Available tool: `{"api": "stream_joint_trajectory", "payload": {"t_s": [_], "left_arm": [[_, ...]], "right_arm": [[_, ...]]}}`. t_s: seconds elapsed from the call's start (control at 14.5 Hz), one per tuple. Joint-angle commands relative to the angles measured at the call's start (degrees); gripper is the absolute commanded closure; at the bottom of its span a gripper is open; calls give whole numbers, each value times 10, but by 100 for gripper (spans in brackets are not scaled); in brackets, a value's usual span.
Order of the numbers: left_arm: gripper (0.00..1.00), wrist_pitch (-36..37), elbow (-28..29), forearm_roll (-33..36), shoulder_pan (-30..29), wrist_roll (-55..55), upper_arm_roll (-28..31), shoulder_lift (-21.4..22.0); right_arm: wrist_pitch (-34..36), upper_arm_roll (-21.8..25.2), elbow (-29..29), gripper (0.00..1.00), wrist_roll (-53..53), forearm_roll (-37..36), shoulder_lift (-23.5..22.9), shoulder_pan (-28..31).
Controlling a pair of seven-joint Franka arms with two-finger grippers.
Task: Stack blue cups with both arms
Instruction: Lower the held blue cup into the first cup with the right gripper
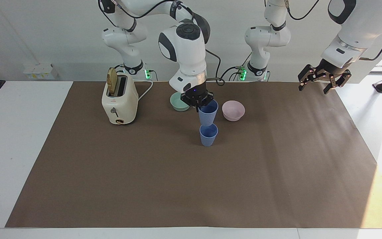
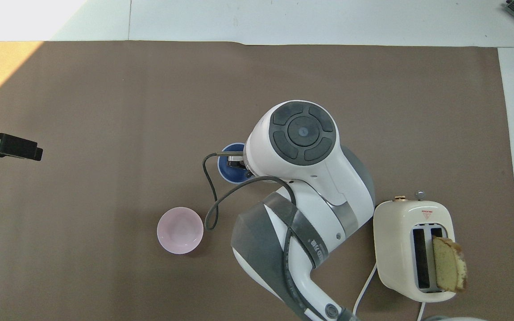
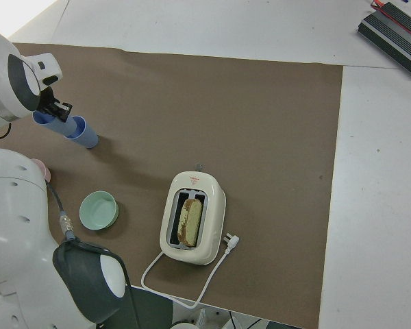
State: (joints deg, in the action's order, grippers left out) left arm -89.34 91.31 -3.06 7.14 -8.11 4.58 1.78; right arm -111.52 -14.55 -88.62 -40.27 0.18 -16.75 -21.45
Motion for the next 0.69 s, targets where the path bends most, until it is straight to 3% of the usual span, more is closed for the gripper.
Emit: {"api": "stream_joint_trajectory", "payload": {"t_s": [0.0,0.62], "left_arm": [[0,1,5,8,-6,1,-5,7],[0,1,5,8,-6,1,-5,7]], "right_arm": [[-31,0,7,100,-11,-1,-20,-2],[-46,-1,-10,100,-10,-8,-34,5]]}}
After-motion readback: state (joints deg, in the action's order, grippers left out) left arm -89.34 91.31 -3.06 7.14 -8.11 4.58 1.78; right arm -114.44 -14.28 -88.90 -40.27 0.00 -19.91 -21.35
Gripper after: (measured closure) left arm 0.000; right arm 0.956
